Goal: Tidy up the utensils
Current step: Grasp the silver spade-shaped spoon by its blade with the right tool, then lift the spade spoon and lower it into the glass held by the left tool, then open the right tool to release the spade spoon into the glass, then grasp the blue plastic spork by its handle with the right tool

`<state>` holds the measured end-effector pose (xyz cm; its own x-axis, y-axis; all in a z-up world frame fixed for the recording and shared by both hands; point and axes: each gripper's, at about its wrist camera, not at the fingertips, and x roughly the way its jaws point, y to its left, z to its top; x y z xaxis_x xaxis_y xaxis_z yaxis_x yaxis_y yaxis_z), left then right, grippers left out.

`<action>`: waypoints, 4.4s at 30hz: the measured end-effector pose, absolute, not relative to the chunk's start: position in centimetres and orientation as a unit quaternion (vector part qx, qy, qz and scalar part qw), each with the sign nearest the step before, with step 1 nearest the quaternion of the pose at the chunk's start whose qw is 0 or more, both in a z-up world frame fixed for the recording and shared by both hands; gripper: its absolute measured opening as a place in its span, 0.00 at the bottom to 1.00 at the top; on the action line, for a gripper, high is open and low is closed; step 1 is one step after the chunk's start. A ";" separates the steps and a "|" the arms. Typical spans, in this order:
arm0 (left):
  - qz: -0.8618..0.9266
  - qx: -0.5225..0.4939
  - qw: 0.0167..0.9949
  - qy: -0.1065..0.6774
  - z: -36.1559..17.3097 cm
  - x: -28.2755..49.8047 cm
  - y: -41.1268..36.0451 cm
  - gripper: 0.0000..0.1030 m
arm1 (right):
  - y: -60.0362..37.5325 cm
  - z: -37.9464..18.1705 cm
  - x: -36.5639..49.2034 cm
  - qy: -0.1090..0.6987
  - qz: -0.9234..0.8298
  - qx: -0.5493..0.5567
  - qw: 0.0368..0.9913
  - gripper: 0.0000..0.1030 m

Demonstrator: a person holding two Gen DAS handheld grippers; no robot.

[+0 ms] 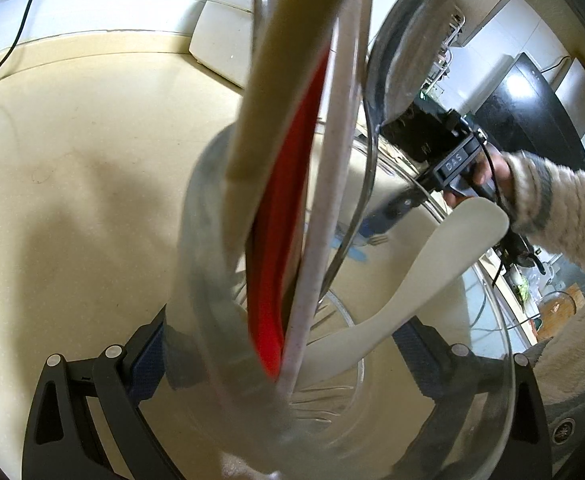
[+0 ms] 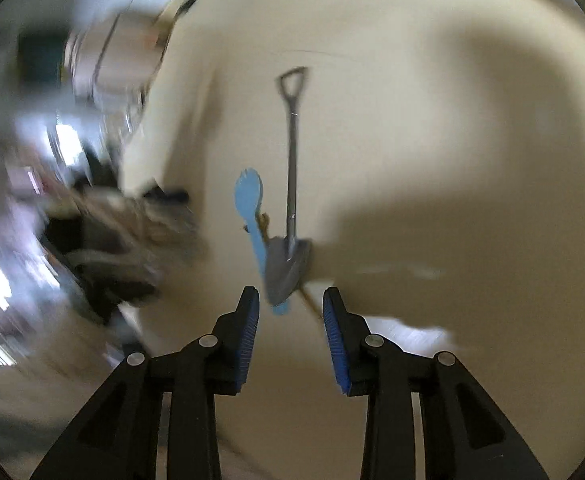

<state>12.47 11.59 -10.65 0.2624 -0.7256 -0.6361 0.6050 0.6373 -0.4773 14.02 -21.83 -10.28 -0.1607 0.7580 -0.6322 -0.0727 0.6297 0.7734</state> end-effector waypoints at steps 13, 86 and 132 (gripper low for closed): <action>-0.421 -0.072 0.791 0.438 -10.7 12.6 11.8 0.97 | -20.3 -15.4 12.2 0.637 0.278 0.476 0.538 0.34; -0.423 -0.074 0.790 0.438 -10.9 12.9 12.2 0.97 | -14.2 11.5 6.3 0.493 0.339 0.028 0.800 0.02; -0.421 -0.070 0.791 0.438 -10.7 12.5 12.0 0.97 | -6.5 -7.2 14.0 0.583 0.270 -0.055 0.764 0.28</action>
<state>12.49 11.98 -10.71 0.2613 -0.7274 -0.6346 0.6055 0.6355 -0.4791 14.02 -6.50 -7.17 0.1738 0.3473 -0.9215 -0.4766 0.8485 0.2300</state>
